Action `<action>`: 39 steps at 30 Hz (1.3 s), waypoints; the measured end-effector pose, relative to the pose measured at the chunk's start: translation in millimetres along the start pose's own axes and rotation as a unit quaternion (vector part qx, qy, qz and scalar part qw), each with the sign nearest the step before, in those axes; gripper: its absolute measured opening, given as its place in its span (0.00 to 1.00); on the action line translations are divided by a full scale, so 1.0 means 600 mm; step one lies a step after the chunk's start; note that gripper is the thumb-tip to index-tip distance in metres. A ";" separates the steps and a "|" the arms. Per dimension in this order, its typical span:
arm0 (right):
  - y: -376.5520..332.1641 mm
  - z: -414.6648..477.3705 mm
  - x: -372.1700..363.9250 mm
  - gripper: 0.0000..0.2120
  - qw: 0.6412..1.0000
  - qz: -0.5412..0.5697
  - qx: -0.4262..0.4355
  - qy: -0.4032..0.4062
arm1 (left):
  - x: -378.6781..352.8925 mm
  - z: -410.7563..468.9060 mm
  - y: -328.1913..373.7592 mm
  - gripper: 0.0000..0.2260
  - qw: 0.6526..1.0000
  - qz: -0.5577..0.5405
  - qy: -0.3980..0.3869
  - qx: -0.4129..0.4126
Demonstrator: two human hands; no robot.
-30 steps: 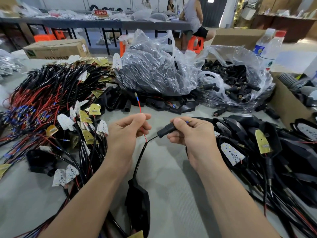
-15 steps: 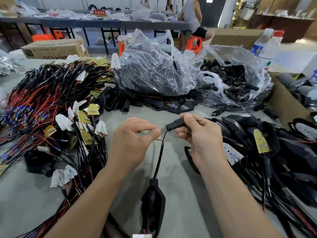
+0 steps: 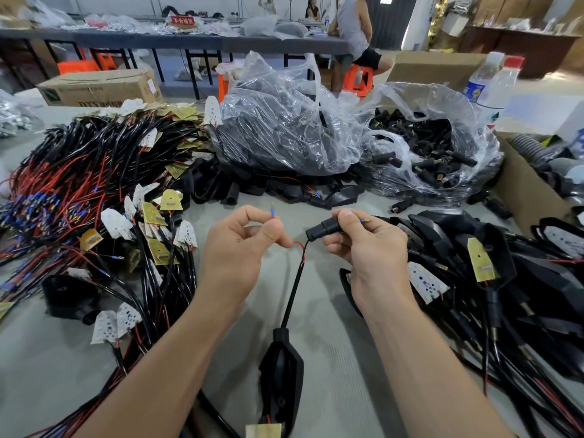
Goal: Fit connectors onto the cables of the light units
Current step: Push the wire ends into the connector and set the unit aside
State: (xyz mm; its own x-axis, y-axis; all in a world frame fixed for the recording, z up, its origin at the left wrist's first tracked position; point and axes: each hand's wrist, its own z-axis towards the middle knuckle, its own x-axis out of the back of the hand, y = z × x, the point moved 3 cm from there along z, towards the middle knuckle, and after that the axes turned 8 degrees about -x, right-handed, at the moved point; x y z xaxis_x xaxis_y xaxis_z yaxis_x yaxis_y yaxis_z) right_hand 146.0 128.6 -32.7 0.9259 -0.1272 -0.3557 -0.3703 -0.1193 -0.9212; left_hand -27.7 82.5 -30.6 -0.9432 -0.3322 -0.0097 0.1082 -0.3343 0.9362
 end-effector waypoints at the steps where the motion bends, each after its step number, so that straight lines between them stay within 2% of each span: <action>1: -0.002 -0.001 -0.001 0.07 1.000 0.008 0.004 -0.001 | 0.000 -0.001 0.000 0.04 1.000 0.030 -0.002 -0.007; 3: -0.006 -0.002 -0.003 0.07 0.999 0.032 0.010 -0.005 | 0.005 -0.002 0.000 0.02 0.995 0.097 0.004 -0.017; 7: -0.010 -0.006 -0.008 0.08 0.999 0.033 0.021 -0.023 | 0.008 -0.004 0.000 0.06 0.978 0.206 -0.007 -0.033; 10: -0.009 -0.007 -0.010 0.08 0.999 0.012 0.024 -0.034 | 0.005 -0.006 0.002 0.11 0.971 0.235 -0.014 -0.046; 13: -0.009 -0.008 -0.012 0.09 0.999 -0.007 0.030 -0.044 | 0.004 -0.007 0.005 0.11 0.968 0.243 -0.012 -0.053; 22: -0.011 -0.009 -0.011 0.09 0.996 -0.053 0.031 -0.060 | -0.004 -0.010 -0.001 0.05 0.989 0.149 0.024 0.007; 29: -0.008 -0.007 -0.009 0.08 0.998 -0.020 -0.022 -0.059 | -0.005 -0.013 -0.009 0.06 0.988 0.148 -0.008 0.033; 32: -0.009 -0.007 -0.007 0.08 0.998 -0.039 -0.011 -0.054 | -0.006 -0.011 -0.012 0.09 0.994 0.101 0.017 0.048; 34: -0.009 -0.008 -0.007 0.08 0.997 -0.054 0.004 -0.051 | -0.007 -0.011 -0.010 0.05 0.995 0.074 0.033 0.060; 39: -0.006 -0.010 -0.011 0.08 0.998 -0.048 0.005 -0.049 | -0.008 -0.011 -0.007 0.04 0.995 0.065 0.055 0.061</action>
State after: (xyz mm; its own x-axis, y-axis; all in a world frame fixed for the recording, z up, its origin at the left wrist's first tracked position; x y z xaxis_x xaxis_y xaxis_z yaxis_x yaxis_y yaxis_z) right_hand 140.9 124.1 -26.3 0.9603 -0.0185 -0.2785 -0.2787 -0.1166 -0.9533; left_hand -21.5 79.5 -36.9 -0.8828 -0.4625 0.0819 0.1818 -0.1756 0.9675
